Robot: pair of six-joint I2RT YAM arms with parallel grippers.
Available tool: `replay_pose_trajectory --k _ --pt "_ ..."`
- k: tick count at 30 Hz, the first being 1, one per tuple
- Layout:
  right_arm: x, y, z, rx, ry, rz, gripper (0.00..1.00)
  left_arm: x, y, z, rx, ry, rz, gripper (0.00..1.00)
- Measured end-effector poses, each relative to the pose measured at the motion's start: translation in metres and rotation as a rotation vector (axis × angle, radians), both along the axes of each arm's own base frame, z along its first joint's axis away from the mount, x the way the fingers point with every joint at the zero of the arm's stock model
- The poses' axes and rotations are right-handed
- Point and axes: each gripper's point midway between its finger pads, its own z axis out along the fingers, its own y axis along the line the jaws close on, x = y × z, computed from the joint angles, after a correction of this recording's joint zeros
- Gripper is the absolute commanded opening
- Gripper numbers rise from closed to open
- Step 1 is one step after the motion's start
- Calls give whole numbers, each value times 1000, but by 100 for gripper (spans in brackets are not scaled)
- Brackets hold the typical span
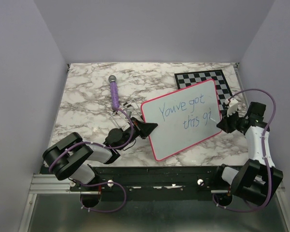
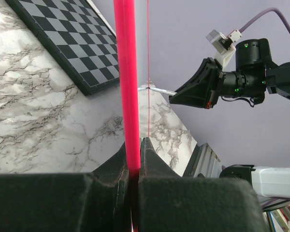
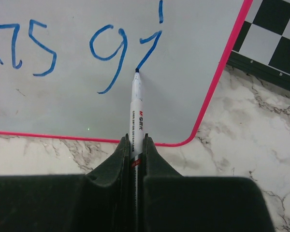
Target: Write a sentence on the whiteboard
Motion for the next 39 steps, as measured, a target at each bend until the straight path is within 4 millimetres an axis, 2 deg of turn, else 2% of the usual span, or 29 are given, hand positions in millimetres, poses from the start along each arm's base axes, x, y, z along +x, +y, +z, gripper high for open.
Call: replay_pose_trajectory --k 4,11,18,21,39 --pt "-6 2 -6 1 19 6 0 1 1 -1 1 2 5 0" --pt "-3 -2 -2 -3 23 -24 0 1 0 -1 2 -1 5 0" --pt "16 -11 29 -15 -48 -64 1 1 0 0 4 -9 3 0" --pt "20 -12 36 -16 -68 -69 0 1 0 0 4 -9 3 0" --pt "28 -16 37 -3 -85 -89 1 -1 0 1 10 -25 -4 0"
